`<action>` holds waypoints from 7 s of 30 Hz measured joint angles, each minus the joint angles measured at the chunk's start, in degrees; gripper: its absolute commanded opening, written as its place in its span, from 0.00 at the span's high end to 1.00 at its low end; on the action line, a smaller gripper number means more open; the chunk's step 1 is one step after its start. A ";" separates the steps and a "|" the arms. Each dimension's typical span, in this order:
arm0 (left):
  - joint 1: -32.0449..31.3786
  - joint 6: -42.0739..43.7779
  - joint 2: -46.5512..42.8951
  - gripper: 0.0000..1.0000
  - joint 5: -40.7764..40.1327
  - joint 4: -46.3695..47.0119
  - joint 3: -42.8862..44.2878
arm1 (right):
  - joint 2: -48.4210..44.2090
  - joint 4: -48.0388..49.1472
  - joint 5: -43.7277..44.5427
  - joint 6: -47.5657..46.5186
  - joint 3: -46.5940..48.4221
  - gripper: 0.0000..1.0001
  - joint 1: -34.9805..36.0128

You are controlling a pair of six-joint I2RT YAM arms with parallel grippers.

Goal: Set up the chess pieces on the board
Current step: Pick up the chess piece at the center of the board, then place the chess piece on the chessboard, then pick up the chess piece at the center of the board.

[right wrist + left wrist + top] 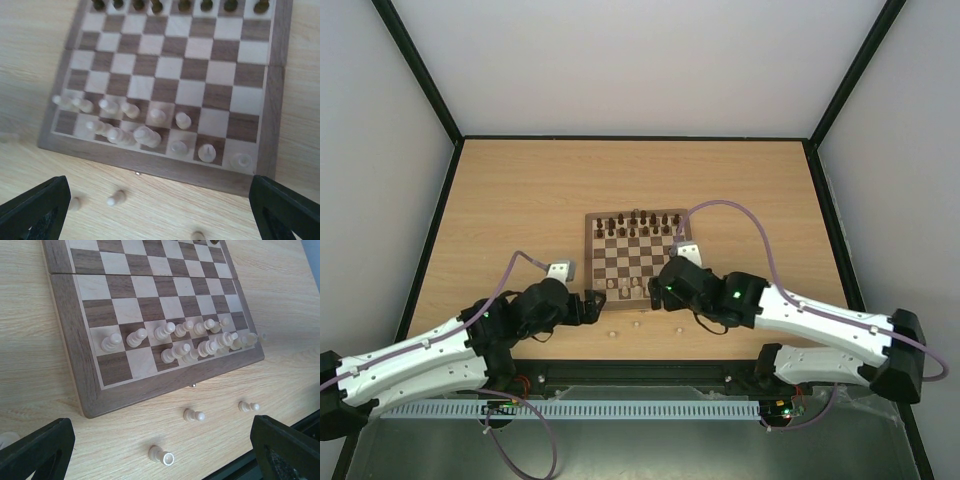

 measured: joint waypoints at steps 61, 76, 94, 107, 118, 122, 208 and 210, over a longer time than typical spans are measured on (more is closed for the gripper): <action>-0.26 -4.26 3.48 0.01 -4.44 -6.36 2.80 | 16.20 -12.20 -6.51 7.85 2.78 0.98 2.58; -0.26 -4.15 3.48 0.01 -4.50 -6.29 2.80 | 22.49 -15.56 -5.68 -5.53 15.10 0.97 -17.46; -0.26 -4.11 3.48 0.01 -4.50 -6.29 2.80 | 32.41 -9.40 -13.20 -13.07 13.99 0.96 -22.77; -0.26 -4.09 3.74 0.01 -4.61 -6.29 2.80 | 32.63 -8.15 -13.70 -13.99 11.17 0.96 -23.43; -0.26 -4.09 4.04 0.01 -4.83 -6.29 2.80 | 31.65 -7.26 -13.90 -14.03 10.03 0.94 -23.50; -0.26 -4.09 4.26 0.01 -4.85 -6.32 2.80 | 31.26 -7.26 -13.90 -14.03 9.66 0.92 -23.50; -0.26 -8.17 -3.80 0.01 -9.97 -14.38 7.78 | 39.10 -1.07 -17.77 -11.58 11.87 0.90 3.58; -0.26 -8.15 -3.74 0.01 -9.97 -13.97 7.63 | 37.09 -2.62 -16.85 -11.54 12.11 0.89 3.58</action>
